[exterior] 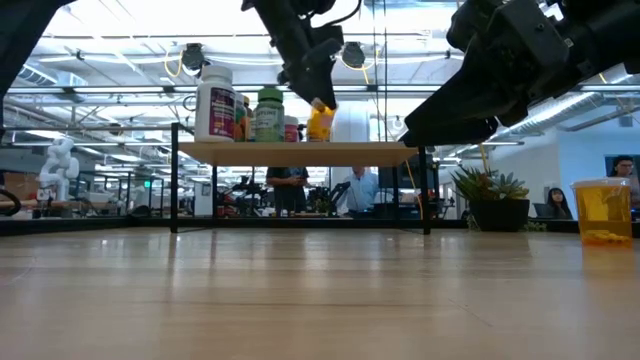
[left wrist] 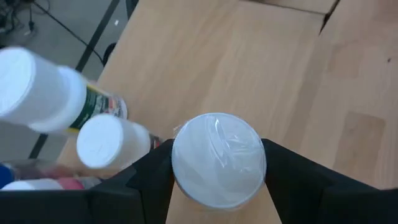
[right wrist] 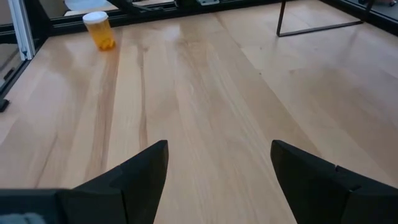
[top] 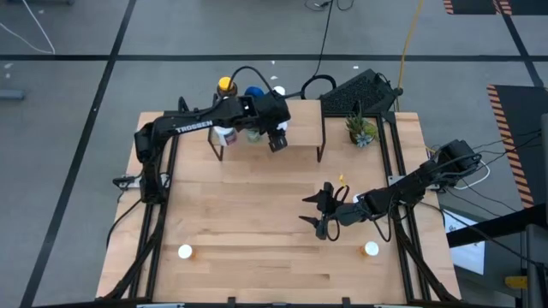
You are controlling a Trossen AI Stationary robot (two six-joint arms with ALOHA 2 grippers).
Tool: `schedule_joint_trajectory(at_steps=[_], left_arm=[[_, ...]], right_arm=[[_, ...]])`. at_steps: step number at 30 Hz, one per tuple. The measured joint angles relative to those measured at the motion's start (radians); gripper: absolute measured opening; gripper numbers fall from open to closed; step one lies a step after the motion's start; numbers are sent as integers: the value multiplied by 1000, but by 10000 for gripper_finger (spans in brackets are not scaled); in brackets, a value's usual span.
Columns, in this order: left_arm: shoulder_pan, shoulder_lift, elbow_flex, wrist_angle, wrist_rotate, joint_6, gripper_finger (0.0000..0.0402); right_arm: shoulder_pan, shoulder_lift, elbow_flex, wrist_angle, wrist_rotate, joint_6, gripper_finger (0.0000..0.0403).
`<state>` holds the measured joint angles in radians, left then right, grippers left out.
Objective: Pick and place medicine bottles onto shelf by color
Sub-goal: Put the bottom middle orange pill bottle on the shelf, aligned with the other white small medicine bottles
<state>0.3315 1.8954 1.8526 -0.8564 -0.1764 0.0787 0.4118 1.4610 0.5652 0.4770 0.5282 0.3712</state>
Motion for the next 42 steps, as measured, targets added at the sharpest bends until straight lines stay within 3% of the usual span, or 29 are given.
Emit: schedule_joint_trajectory(at_steps=[35,42], left_arm=[[21,5,-23,-5,25,-115,227],[22,4,-28,-6,22,-122,266]], right_arm=[[0,0,0,4,0,29,276],[0,0,0,4,0,29,276]])
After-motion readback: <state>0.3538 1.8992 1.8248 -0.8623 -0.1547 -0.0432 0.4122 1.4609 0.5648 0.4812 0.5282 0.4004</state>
